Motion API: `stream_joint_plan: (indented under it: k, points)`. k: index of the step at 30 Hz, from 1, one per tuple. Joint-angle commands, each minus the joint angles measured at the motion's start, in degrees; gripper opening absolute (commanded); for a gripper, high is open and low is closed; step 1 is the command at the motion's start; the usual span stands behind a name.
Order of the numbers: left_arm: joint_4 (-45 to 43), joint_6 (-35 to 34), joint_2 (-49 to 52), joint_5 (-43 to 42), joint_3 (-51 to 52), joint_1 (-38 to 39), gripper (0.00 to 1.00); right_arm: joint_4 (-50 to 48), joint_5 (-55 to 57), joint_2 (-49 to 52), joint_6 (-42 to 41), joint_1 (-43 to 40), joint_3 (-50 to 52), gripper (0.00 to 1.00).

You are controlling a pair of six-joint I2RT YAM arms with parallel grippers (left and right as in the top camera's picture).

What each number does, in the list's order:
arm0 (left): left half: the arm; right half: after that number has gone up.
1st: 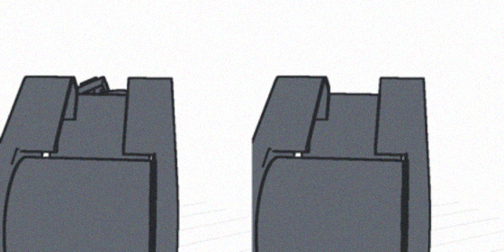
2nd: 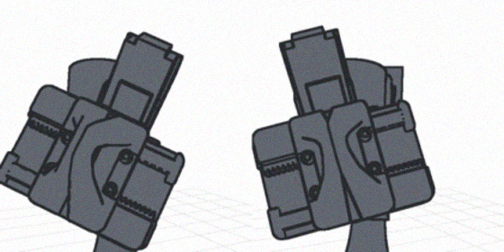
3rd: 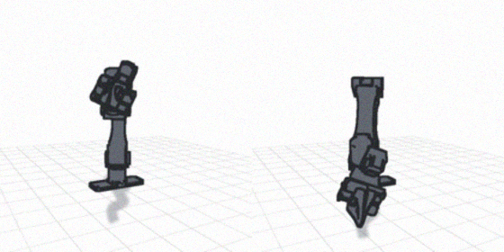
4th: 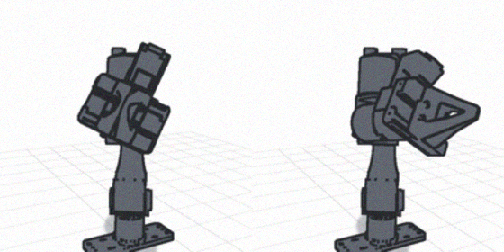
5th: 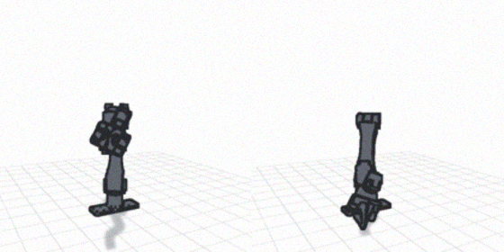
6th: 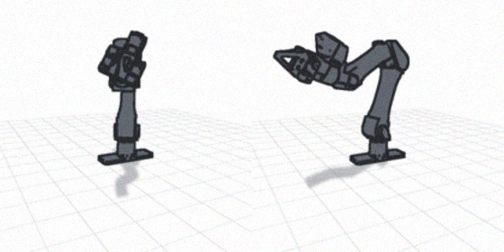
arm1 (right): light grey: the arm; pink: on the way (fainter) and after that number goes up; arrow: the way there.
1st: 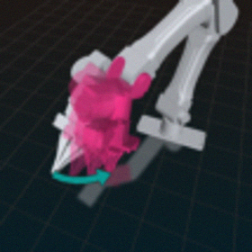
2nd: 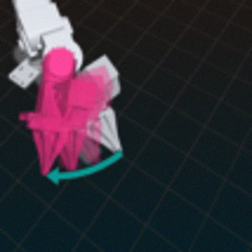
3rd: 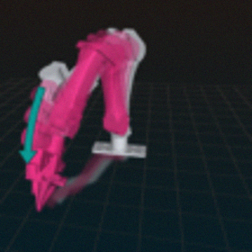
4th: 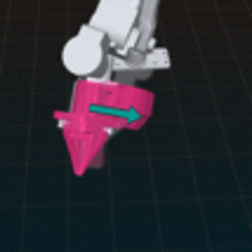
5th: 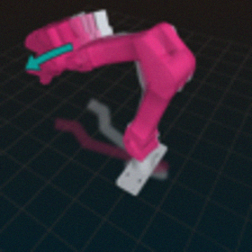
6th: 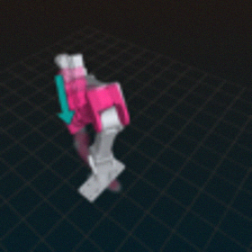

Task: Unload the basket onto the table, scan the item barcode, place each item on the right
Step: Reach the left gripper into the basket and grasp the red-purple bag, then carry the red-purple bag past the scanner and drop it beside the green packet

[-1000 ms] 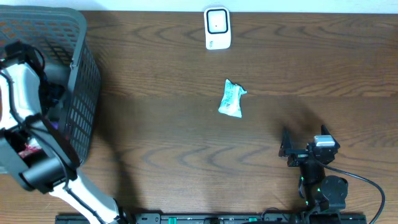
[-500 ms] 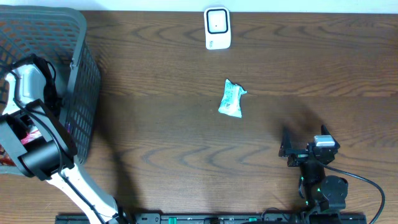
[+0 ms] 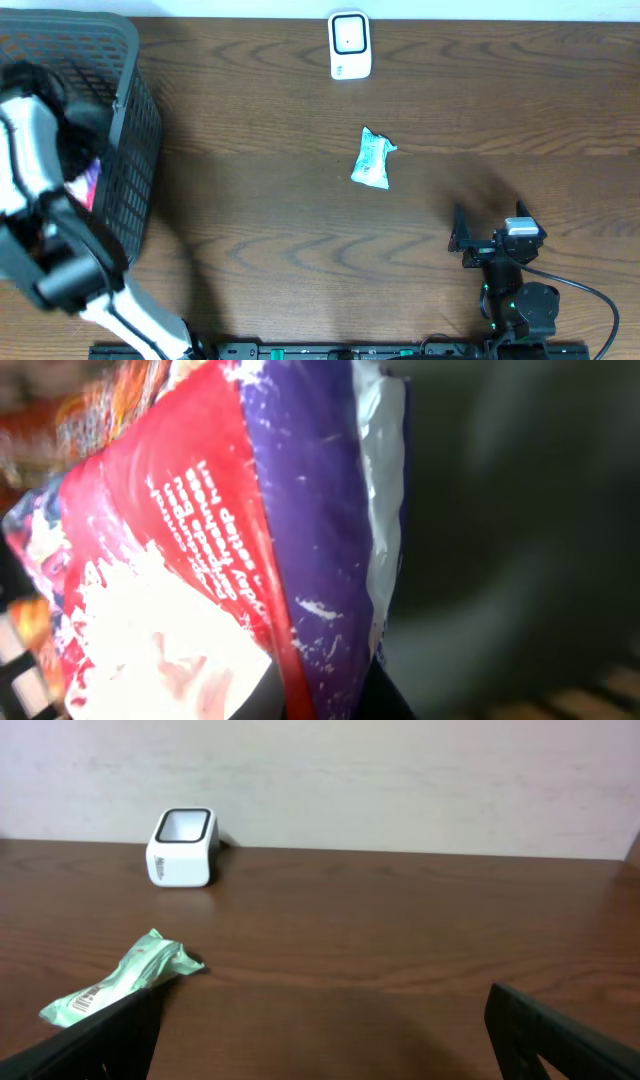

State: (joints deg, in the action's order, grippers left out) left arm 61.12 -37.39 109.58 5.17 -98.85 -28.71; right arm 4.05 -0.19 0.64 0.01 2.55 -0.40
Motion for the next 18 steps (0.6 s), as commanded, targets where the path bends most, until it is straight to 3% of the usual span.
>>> stream_joint_plan:
  k: [1,8,15,18]
  points:
    - [-2.93,3.32,-11.50,-7.52,-2.89,0.17,0.08,0.26,0.04,-0.26,-0.81,0.52,0.11,0.99]
    - [-8.35,3.41,-24.90,-10.16,-2.89,1.18,0.07,0.24,0.04,-0.26,-0.79,0.50,0.09,0.99]
    - [-14.97,12.15,-31.69,-28.83,-2.86,6.64,0.07,0.24,0.04,-0.22,-0.79,0.50,0.09,0.99]
    - [-16.57,12.33,-32.44,-30.67,-2.86,11.89,0.07,0.24,0.04,-0.22,-0.79,0.50,0.09,0.99]
